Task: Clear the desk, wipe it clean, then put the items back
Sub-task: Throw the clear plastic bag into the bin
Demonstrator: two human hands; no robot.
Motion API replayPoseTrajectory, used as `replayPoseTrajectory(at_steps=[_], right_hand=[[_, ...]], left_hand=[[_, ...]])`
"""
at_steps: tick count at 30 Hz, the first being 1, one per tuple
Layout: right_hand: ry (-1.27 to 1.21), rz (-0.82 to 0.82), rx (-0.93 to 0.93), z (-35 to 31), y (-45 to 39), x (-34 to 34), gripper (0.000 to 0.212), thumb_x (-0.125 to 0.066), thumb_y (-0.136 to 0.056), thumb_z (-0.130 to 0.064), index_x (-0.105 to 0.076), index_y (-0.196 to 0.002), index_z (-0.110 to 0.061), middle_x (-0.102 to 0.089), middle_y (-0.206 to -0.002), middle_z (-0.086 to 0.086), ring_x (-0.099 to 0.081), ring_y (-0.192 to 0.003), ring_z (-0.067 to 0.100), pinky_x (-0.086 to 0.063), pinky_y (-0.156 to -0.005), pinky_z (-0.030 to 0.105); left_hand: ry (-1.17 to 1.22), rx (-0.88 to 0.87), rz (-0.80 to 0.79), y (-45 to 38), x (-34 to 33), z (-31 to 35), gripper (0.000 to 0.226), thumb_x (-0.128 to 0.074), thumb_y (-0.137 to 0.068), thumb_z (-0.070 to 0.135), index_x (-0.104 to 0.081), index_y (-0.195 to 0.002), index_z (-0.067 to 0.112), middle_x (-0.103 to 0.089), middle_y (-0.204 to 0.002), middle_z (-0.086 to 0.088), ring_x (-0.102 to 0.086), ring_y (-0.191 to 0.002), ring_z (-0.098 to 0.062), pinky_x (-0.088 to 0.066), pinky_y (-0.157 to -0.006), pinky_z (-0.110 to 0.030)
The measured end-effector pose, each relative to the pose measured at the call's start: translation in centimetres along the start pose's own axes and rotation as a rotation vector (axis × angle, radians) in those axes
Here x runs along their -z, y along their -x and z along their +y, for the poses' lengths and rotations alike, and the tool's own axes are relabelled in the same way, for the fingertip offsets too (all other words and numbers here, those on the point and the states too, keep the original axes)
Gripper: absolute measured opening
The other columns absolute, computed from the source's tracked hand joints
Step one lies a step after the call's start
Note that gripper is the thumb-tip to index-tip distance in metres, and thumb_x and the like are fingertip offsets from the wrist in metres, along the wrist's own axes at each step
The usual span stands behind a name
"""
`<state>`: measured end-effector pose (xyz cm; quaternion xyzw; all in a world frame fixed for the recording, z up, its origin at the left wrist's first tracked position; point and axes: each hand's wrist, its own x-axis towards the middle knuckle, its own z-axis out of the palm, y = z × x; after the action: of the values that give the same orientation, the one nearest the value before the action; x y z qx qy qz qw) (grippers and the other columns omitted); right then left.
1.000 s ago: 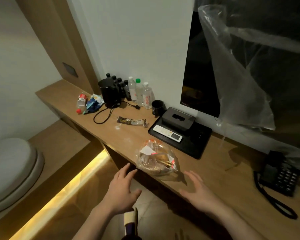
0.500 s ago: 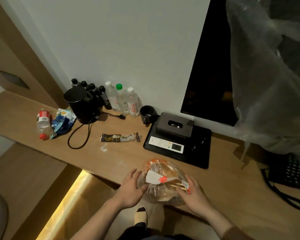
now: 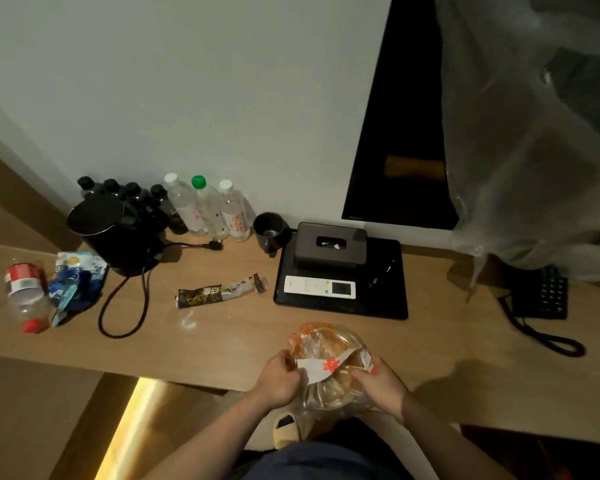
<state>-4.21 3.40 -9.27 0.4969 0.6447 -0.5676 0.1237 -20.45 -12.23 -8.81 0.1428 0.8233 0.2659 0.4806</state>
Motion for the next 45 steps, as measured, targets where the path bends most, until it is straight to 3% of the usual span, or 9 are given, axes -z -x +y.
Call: replayPoseTrajectory(at_steps=[5, 11, 15, 19, 24, 26, 32, 39, 45], right_hand=[[-0.152, 0.014, -0.047, -0.6, 1.9, -0.3, 0.026, -0.071, -0.095, -0.028, -0.064, -0.119, -0.03, -0.077, -0.102, -0.004, -0.076, -0.082, 0.01, -0.056, -0.066, 0.024], [-0.202, -0.023, 0.036, -0.2, 3.7, 1.0, 0.025, -0.071, -0.095, -0.033, -0.064, -0.119, -0.038, -0.078, -0.108, -0.011, -0.075, -0.098, 0.01, -0.059, -0.095, 0.041], [-0.166, -0.055, 0.084, -0.4, 4.9, 2.3, 0.046, -0.075, -0.088, -0.043, -0.061, -0.131, -0.039, -0.076, -0.114, -0.013, -0.073, -0.103, 0.009, -0.057, -0.098, 0.042], [-0.101, -0.07, 0.144, 0.6, 5.8, 4.2, 0.076, -0.075, -0.068, -0.062, -0.052, -0.139, -0.047, -0.072, -0.12, -0.017, -0.071, -0.108, 0.008, -0.055, -0.101, 0.042], [-0.082, -0.116, 0.225, 2.8, 9.1, 8.3, 0.064, -0.076, -0.078, -0.052, -0.052, -0.137, -0.046, -0.072, -0.12, -0.017, -0.07, -0.109, 0.005, -0.055, -0.102, 0.042], [-0.067, -0.125, 0.25, 4.2, 10.4, 10.0, 0.068, -0.075, -0.076, -0.055, -0.051, -0.139, -0.042, -0.071, -0.122, -0.016, -0.069, -0.11, 0.004, -0.055, -0.101, 0.04], [-0.007, -0.165, 0.276, 8.2, 14.0, 13.6, 0.047, -0.071, -0.093, -0.036, -0.051, -0.135, -0.042, -0.069, -0.12, -0.017, -0.068, -0.108, 0.003, -0.056, -0.097, 0.034], [0.003, -0.155, 0.25, 14.7, 18.2, 14.8, 0.054, -0.072, -0.09, -0.046, -0.053, -0.14, -0.041, -0.068, -0.123, -0.019, -0.065, -0.113, 0.003, -0.054, -0.103, 0.041], [-0.061, -0.069, 0.25, 19.1, 21.9, 13.5, 0.05, -0.071, -0.093, -0.043, -0.05, -0.139, -0.041, -0.064, -0.118, -0.024, -0.063, -0.107, -0.002, -0.055, -0.085, 0.022]], left_hand=[[0.079, -0.011, -0.005, 0.5, 0.7, -0.3, 0.054, -0.064, -0.094, 0.011, -0.049, -0.145, 0.009, -0.058, -0.118, 0.003, -0.056, -0.106, -0.014, -0.049, -0.092, -0.026], [0.226, -0.107, 0.02, 2.9, 1.3, 0.2, 0.058, -0.063, -0.098, 0.009, -0.042, -0.152, 0.015, -0.062, -0.109, 0.017, -0.068, -0.105, -0.014, -0.061, -0.089, -0.032], [0.272, -0.18, 0.076, 5.2, 0.5, 1.0, 0.06, -0.061, -0.099, 0.007, -0.04, -0.153, 0.02, -0.062, -0.107, 0.02, -0.068, -0.1, -0.007, -0.06, -0.078, -0.02], [0.248, -0.225, 0.151, 7.5, -1.5, 1.4, 0.061, -0.06, -0.1, 0.01, -0.04, -0.156, 0.021, -0.062, -0.112, 0.02, -0.069, -0.104, -0.009, -0.062, -0.087, -0.03], [0.257, -0.234, 0.236, 11.4, -6.1, 3.3, 0.05, -0.059, -0.102, 0.016, -0.04, -0.141, 0.04, -0.062, -0.115, 0.016, -0.068, -0.087, 0.001, -0.057, -0.066, -0.013], [0.256, -0.23, 0.272, 12.6, -8.3, 3.6, 0.054, -0.06, -0.1, 0.017, -0.045, -0.146, 0.04, -0.067, -0.124, 0.011, -0.07, -0.093, -0.003, -0.06, -0.078, -0.021], [0.291, -0.196, 0.305, 16.6, -14.7, 3.0, 0.059, -0.062, -0.096, 0.022, -0.046, -0.149, 0.04, -0.067, -0.13, 0.012, -0.066, -0.114, -0.006, -0.057, -0.094, -0.031], [0.233, -0.143, 0.253, 21.6, -20.3, 2.0, 0.066, -0.063, -0.098, 0.019, -0.037, -0.158, 0.027, -0.064, -0.11, 0.017, -0.067, -0.093, -0.001, -0.054, -0.072, -0.018], [0.13, -0.192, 0.233, 24.0, -22.3, 0.6, 0.061, -0.06, -0.102, 0.021, -0.036, -0.157, 0.026, -0.058, -0.118, 0.015, -0.06, -0.091, 0.005, -0.051, -0.062, -0.01]])
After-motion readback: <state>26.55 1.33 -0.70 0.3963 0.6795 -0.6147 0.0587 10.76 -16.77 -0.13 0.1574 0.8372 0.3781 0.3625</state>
